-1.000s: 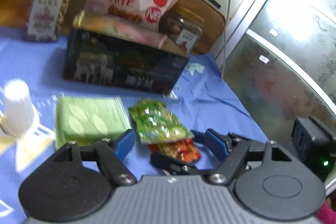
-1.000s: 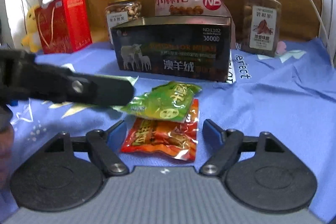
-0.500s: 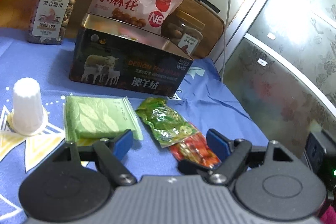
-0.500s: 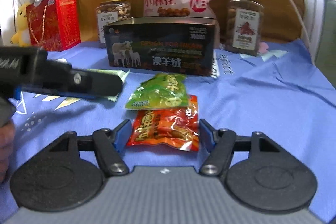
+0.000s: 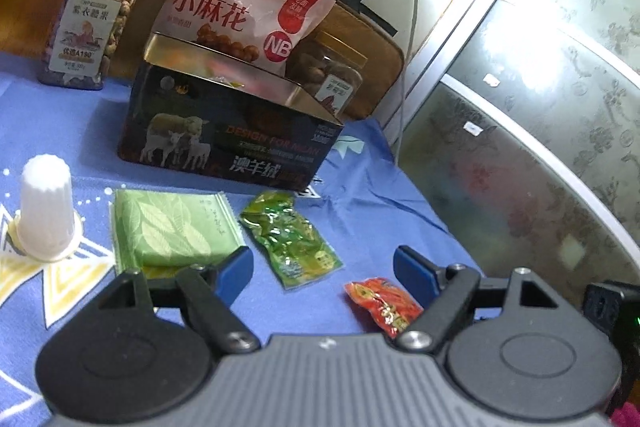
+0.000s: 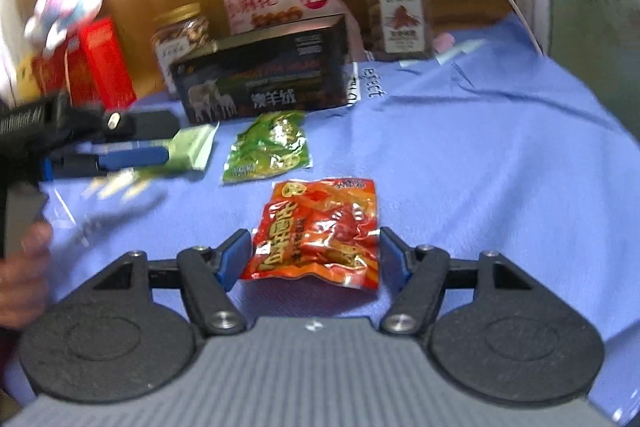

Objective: Organize snacks

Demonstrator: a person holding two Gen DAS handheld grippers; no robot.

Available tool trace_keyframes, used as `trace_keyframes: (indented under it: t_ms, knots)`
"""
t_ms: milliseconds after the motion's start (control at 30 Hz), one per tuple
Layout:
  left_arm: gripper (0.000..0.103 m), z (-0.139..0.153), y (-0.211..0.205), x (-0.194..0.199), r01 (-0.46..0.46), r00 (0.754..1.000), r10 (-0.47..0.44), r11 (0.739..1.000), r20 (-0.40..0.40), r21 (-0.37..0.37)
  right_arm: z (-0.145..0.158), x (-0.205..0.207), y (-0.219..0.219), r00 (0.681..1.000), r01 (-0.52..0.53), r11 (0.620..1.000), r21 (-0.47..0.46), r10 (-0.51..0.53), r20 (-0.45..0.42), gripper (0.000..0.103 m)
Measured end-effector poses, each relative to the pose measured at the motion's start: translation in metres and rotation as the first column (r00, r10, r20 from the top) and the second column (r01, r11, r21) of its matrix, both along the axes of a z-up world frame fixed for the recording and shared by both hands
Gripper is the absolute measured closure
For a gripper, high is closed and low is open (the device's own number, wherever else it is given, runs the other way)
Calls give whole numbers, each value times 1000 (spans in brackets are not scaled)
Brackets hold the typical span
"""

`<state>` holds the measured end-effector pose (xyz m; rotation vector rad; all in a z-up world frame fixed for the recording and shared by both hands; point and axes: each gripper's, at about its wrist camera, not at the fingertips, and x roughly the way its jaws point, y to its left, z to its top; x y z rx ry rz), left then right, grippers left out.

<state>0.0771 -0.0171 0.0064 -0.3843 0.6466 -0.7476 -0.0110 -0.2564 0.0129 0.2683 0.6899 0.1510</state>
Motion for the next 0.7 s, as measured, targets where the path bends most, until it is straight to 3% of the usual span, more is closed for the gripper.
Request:
trace_keyframes:
  t_ms: [133, 233, 267, 300, 467, 533, 633, 700]
  knots:
    - [23, 2, 2, -2, 59, 998, -59, 996, 0, -62, 4, 0, -12, 999, 43, 989, 138, -42, -15, 32]
    - [23, -1, 4, 1, 145, 988, -151, 980, -34, -139, 12, -4, -5, 999, 19, 992, 125, -22, 25, 37]
    - [23, -2, 3, 1, 161, 985, -170, 975, -43, -153, 15, -6, 2, 999, -3, 996, 85, 0, 42, 67]
    - [23, -3, 3, 2, 175, 981, -185, 971, -51, -161, 17, -6, 6, 998, -33, 998, 55, 30, 46, 77]
    - [23, -6, -1, 2, 162, 982, -173, 977, -72, -140, 6, -1, 30, 997, -81, 992, -98, 82, 9, 77]
    - [23, -8, -3, 3, 159, 982, -169, 980, -81, -120, 2, -3, 27, 997, -76, 993, -86, 78, 16, 77]
    - [23, -8, -5, 2, 163, 982, -172, 982, -83, -99, 3, -2, 21, 998, -57, 994, -93, 58, 4, 63]
    - [23, -8, -3, 2, 162, 982, -171, 981, -80, -104, 3, -4, 17, 999, -37, 996, -82, 37, 7, 61]
